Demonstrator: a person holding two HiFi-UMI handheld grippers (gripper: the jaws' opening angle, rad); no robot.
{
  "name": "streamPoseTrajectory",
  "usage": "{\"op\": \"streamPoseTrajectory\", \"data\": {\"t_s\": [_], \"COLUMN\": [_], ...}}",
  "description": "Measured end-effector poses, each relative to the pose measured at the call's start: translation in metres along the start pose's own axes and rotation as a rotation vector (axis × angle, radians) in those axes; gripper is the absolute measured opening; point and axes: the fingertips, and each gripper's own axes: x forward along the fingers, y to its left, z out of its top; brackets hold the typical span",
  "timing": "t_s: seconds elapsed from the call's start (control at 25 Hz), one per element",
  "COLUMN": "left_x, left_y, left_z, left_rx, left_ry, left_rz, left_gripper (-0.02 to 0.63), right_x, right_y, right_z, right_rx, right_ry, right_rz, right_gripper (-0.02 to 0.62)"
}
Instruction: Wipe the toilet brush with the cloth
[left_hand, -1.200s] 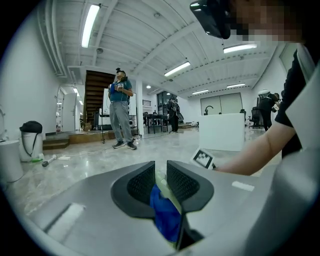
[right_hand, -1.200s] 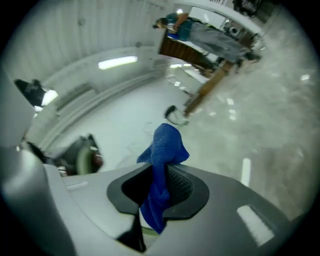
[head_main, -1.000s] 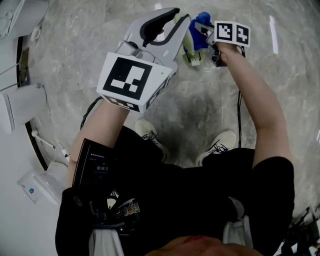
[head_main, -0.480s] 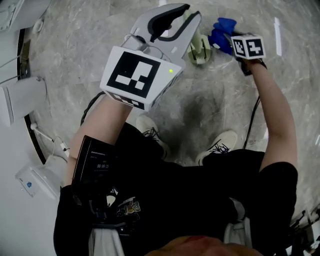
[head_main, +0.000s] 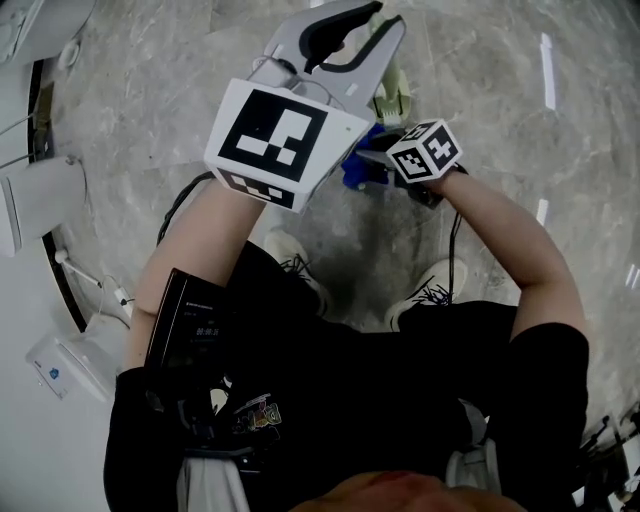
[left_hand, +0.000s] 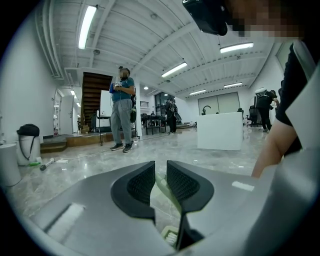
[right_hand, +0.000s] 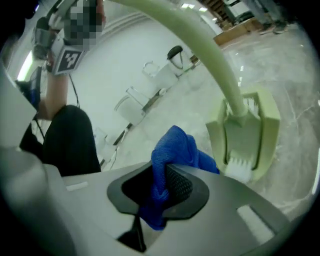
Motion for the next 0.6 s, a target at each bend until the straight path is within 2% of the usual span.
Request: {"op": "streamPoseTrajectory", "data": {"t_s": [0.12, 0.2, 0.24, 0.32, 0.4, 0.52, 0.6], "left_x": [0.001, 0.001, 0.001, 0.001, 0.0, 0.003, 0.005], "left_y": [0.001, 0.002, 0.003, 0.004, 0.004, 0.004, 0.005], "left_z": [-0.003, -0.005, -0.005, -0.006, -0.006, -0.005, -0.006], "left_rx": [-0.002, -0.003, -0.003, -0.003, -0.003, -0.004, -0.004], "left_ry": [0.012, 0.019, 0.02, 0.021, 0.021, 0.02, 0.02], "left_rz": [0.007, 0.007, 0.007, 0.008, 0.01, 0.008, 0.007], "left_gripper": [0.078, 0.078, 0.078, 0.078, 0.078, 0.078, 0.078], "right_x": [0.003, -0.007, -0.011, -0.016, -0.019, -0.035, -0.055], "right_y": [0.011, 0.008, 0.001, -0.022, -0.04, -0.043, -0.055], "right_z": [0.057, 0.073, 0.071, 0.045, 0.003, -0.047, -0.064], "right_rx": [0.111, 0.135, 0.147, 0.199, 0.229, 0.124, 0.107], "right_ry": [-0.233, -0.314, -0.32, -0.26, -0.13, 0.025, 0.071], "right_rz": [-0.01, -0.031, -0.054, -0.111, -0.127, -0.027, 0.0], "right_gripper": [0.069, 0.069, 0.069, 0.069, 0.069, 0.069, 0.069]}}
